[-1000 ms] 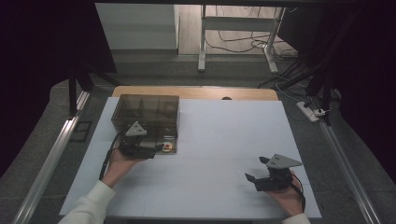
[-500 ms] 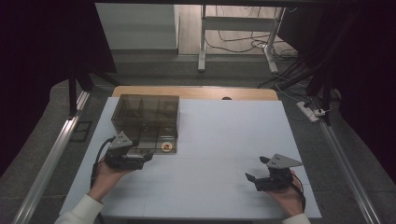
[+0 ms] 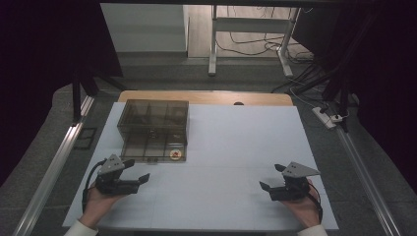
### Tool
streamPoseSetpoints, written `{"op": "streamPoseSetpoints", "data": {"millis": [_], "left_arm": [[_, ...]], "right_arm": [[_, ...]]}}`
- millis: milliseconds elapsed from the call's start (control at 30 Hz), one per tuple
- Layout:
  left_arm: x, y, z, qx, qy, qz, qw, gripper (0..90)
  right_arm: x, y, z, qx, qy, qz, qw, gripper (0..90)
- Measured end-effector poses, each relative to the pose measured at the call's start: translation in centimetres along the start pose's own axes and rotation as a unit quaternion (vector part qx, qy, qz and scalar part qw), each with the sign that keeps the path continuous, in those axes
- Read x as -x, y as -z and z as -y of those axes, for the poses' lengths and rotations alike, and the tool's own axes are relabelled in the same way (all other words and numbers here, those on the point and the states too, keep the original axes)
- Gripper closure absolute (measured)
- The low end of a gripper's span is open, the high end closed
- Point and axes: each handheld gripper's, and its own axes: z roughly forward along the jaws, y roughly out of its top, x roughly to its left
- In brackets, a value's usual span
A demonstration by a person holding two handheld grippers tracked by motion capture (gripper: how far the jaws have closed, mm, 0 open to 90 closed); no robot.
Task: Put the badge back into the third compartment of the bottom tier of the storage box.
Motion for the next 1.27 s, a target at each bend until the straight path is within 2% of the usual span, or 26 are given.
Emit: {"op": "streamPoseSetpoints", "data": {"millis": [367, 1267], "left_arm": [[-0.1, 1.0, 2.4, -0.004, 0.012, -0.002, 0.9999, 19.1], [-0.2, 0.3, 2.3, -0.011, 0.006, 0.000, 0.9999, 18.6]], "right_arm": [[0.2, 0.2, 0.1, -0.002, 0.011, 0.013, 0.9999, 13.1], [0.2, 0.3, 0.3, 0.001, 0.010, 0.013, 0.9999, 13.5]]}}
